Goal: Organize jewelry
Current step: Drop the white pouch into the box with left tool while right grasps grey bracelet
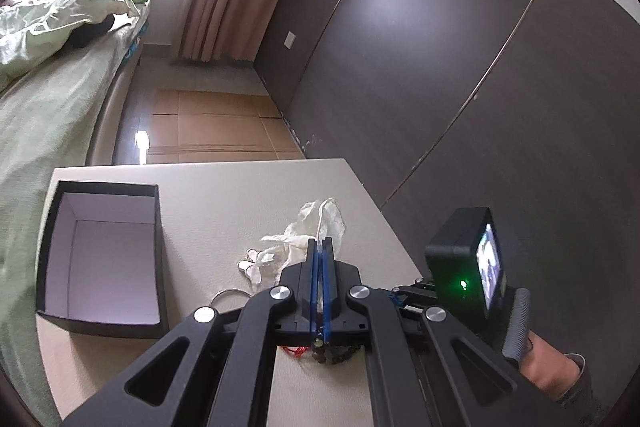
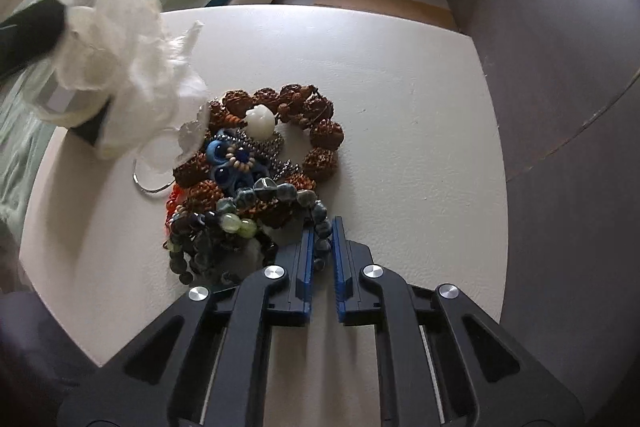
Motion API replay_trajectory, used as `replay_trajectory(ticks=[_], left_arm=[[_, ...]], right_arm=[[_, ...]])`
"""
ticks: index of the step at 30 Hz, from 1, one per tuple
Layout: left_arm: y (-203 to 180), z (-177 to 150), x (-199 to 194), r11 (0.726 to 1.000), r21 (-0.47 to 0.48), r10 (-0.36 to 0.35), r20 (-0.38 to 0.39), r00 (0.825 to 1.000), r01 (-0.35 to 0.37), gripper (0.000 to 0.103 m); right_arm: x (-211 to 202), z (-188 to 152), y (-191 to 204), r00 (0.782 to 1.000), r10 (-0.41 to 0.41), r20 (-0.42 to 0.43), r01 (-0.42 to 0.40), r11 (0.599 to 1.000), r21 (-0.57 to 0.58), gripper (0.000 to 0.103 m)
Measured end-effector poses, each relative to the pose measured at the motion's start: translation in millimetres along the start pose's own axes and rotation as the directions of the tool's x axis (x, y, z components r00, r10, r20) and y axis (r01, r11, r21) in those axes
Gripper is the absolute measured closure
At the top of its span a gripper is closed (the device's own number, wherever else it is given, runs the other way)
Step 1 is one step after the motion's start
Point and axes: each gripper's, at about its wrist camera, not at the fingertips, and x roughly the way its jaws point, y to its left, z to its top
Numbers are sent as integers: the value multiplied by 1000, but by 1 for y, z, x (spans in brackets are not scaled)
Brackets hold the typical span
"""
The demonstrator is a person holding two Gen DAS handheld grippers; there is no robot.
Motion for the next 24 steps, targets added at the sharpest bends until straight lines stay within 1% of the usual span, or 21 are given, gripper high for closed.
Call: replay_trajectory(ticks=[3,6,11,14,18,24], left_arm=[[2,1,-15,1000,-2,10,20,1000,-10,103],[7,3,-35,1000,-5,24,46,999,-23,103],[16,8,-63,999,-24,44,80,996,-42,103],[18,13,-82,998,-25,58,100,993,-56,103],[19,17,-98,997,-26,78,121,990,-75,103],[35,34,-122,991,-68,125,144,982,-116,103]], right_arm=[[-6,2,-7,999,47,14,-48,997,56,94],[-30,3,-10,995,72,72,-78,993,85,94],[-69,21,0,986,81,145,-92,994,67,94],[-91,31,15,978,77,194,-87,995,42,94],[-112,38,28,967,80,240,-87,996,19,94],[-133,56,50,949,124,290,-128,992,-6,94]])
